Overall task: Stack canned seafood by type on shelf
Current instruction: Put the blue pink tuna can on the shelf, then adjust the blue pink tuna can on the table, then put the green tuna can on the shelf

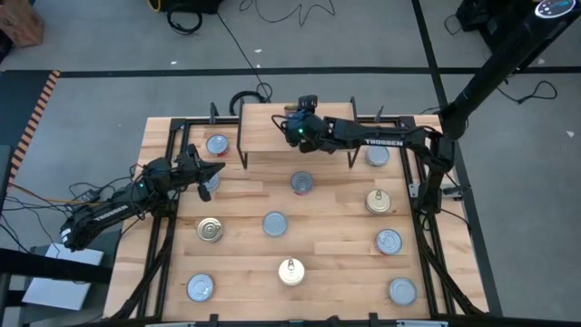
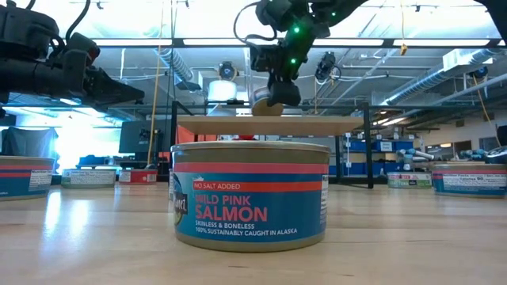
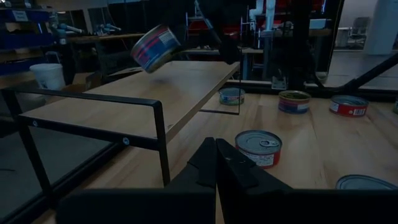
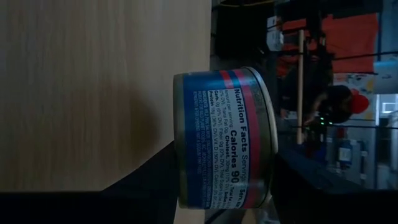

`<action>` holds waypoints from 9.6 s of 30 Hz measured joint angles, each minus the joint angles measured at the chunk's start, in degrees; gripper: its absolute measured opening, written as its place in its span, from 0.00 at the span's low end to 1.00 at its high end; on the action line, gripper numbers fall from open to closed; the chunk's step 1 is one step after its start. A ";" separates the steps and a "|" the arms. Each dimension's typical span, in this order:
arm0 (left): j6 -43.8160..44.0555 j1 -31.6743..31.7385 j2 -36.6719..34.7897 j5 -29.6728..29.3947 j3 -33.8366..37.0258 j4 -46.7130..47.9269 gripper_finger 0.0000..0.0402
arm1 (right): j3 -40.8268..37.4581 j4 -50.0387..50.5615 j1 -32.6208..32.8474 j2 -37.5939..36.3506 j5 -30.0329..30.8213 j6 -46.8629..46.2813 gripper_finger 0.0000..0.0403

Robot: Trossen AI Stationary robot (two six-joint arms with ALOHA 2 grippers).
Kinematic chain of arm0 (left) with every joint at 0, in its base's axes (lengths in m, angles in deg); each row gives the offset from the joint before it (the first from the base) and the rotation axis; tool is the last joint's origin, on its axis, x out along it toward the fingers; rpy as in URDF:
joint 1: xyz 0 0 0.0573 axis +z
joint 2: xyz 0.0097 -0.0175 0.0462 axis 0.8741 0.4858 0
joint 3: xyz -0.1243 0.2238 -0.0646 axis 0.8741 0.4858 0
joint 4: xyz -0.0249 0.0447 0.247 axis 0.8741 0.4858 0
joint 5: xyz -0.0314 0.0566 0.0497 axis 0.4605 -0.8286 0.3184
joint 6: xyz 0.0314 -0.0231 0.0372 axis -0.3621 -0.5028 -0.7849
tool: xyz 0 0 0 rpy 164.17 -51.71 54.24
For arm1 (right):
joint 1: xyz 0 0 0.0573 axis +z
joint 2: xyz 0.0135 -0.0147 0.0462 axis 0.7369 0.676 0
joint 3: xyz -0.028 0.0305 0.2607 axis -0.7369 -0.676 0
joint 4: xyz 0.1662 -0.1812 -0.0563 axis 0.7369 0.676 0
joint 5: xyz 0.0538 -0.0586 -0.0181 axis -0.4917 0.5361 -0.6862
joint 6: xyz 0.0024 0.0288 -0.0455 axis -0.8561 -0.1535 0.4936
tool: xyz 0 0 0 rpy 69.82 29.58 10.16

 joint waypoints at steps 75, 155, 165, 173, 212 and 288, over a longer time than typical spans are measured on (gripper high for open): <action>1.44 0.00 0.07 6.74 0.01 -0.87 0.01 | -11.82 2.18 11.08 -7.17 -25.14 -33.86 0.04; 1.82 -29.38 37.05 -0.31 -24.86 12.45 0.01 | -63.32 -58.26 25.01 -20.68 -26.45 -45.29 0.02; 10.08 -36.00 42.51 -3.01 -28.40 22.66 0.01 | -63.32 -58.24 25.01 -20.68 -26.44 -46.14 0.02; 17.42 -41.88 44.60 -5.03 -28.44 27.94 0.01 | -63.32 -58.20 25.01 -20.68 -26.43 -46.57 0.02; 28.66 -50.69 54.79 -11.84 -33.13 51.57 0.01 | -63.32 -58.18 25.01 -20.68 -26.35 -47.46 0.02; 5.39 -45.25 83.09 -10.92 -47.55 15.83 0.02 | -63.30 -56.05 25.01 -20.68 -24.80 -48.00 0.02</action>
